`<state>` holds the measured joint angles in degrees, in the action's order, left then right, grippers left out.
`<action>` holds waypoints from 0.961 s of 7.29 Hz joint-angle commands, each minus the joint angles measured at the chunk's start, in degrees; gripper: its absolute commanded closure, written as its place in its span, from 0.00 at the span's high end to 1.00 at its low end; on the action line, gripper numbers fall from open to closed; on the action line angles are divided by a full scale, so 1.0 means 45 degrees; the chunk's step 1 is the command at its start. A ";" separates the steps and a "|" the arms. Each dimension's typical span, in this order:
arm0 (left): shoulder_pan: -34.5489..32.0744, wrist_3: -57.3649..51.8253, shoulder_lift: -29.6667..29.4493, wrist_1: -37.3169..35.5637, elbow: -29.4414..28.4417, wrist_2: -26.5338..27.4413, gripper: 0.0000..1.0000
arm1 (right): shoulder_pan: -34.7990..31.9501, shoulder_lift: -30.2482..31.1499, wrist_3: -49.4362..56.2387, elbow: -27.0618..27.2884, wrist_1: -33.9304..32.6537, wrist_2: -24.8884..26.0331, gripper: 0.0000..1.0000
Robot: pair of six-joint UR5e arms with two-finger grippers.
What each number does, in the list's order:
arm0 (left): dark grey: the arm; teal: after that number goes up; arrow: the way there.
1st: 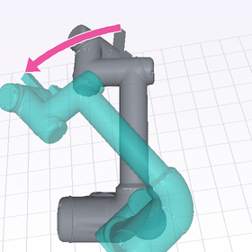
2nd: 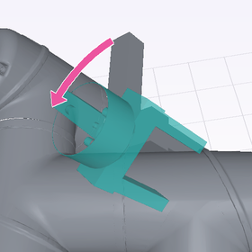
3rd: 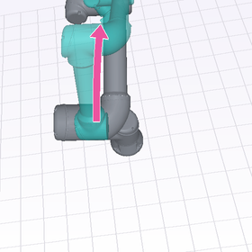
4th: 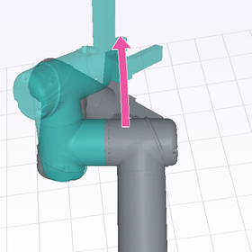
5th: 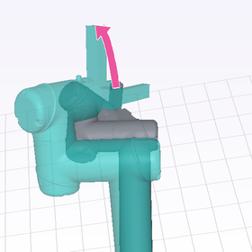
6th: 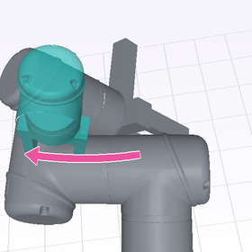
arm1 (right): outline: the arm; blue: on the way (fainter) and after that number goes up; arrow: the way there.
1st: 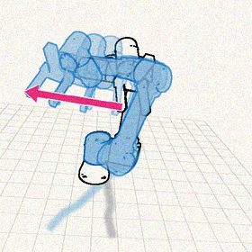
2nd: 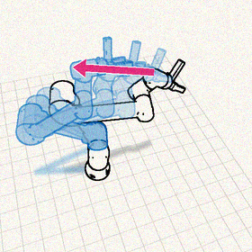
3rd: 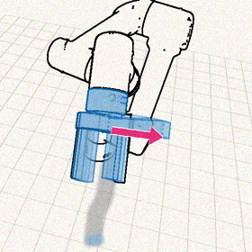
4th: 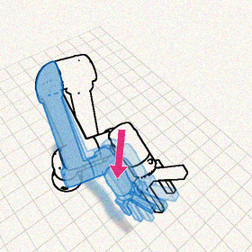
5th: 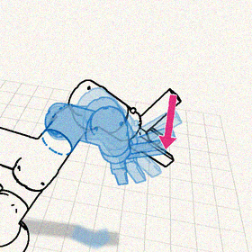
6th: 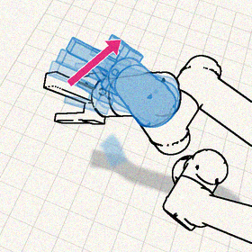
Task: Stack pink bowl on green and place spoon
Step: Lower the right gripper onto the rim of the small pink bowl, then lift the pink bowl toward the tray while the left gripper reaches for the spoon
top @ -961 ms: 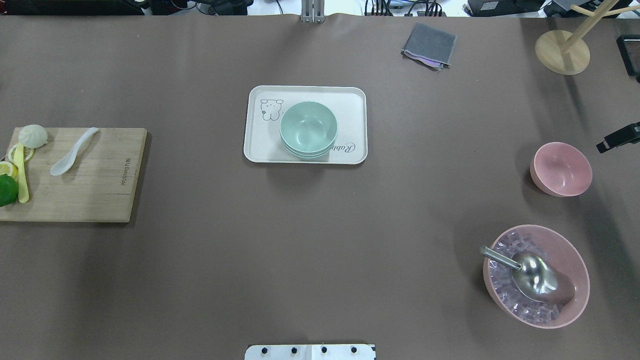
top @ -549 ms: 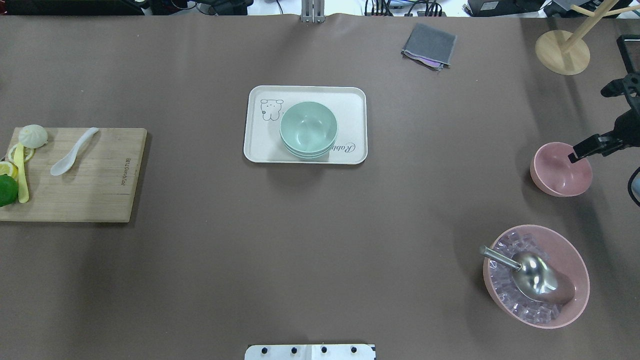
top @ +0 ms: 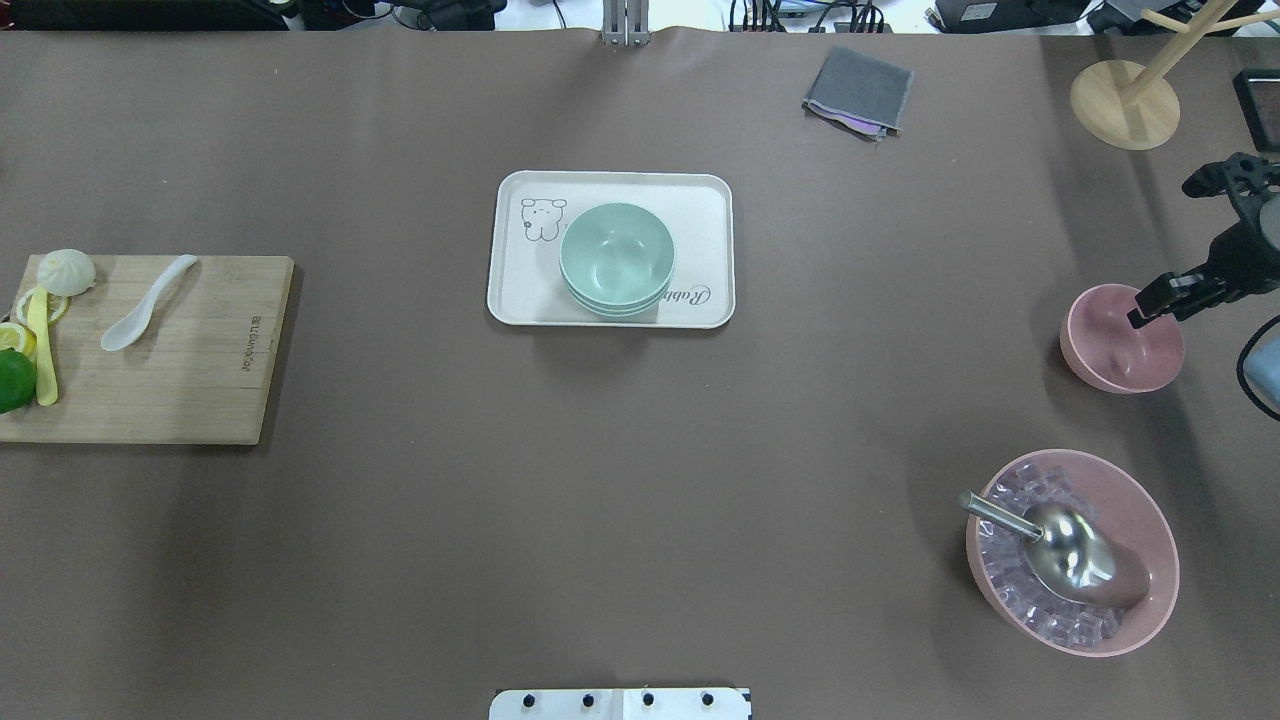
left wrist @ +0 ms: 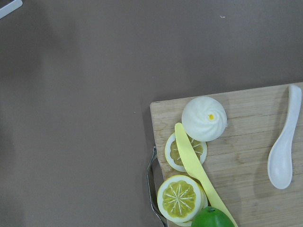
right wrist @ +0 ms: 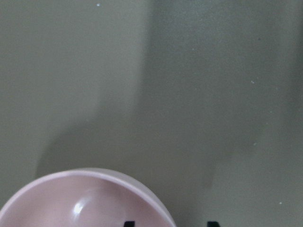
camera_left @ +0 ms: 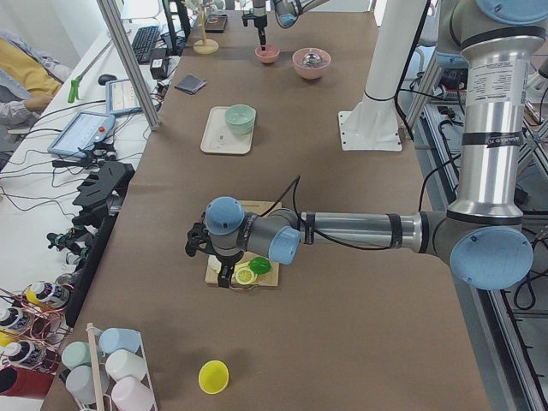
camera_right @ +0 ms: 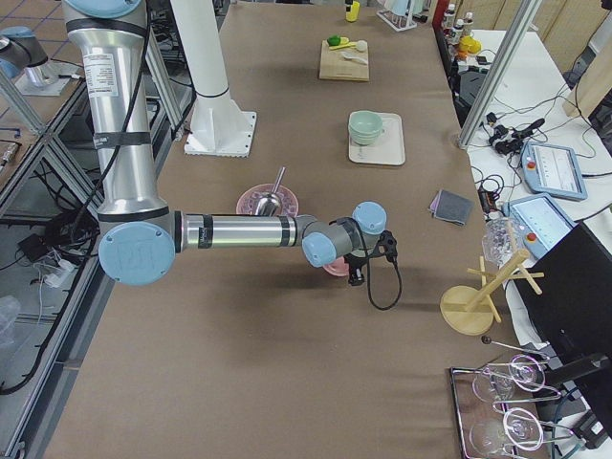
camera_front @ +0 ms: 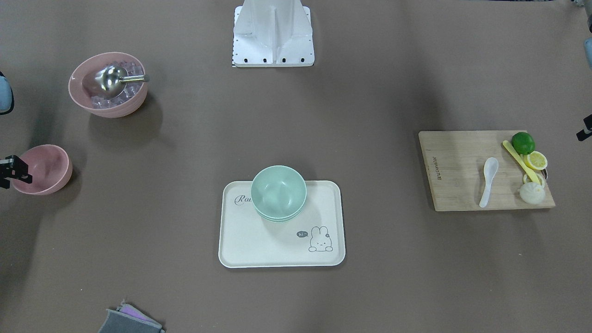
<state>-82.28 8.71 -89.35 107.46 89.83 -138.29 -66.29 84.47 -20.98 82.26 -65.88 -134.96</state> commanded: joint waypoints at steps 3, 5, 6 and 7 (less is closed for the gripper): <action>0.1369 0.1171 -0.0613 0.0299 -0.0118 0.0165 0.97 | 0.0004 -0.0254 -0.1052 0.0370 0.0012 -0.0726 0.00; 0.2186 0.1171 -0.0964 0.0320 -0.0177 0.1251 0.97 | 0.0004 -0.1188 -0.3000 0.1034 -0.0182 -0.1179 0.00; 0.2539 0.1171 -0.1197 0.0572 -0.0448 0.1703 0.97 | 0.0488 -0.2335 -0.5140 0.1094 -0.0164 -0.1373 0.00; 0.2833 0.1074 -0.1490 0.1232 -0.1069 0.1727 0.96 | 0.1266 -0.3429 -0.7288 0.1095 -0.0086 -0.1201 0.00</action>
<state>-71.44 13.87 -94.58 110.31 87.60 -131.72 -64.05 74.98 -42.24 86.86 -66.52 -140.55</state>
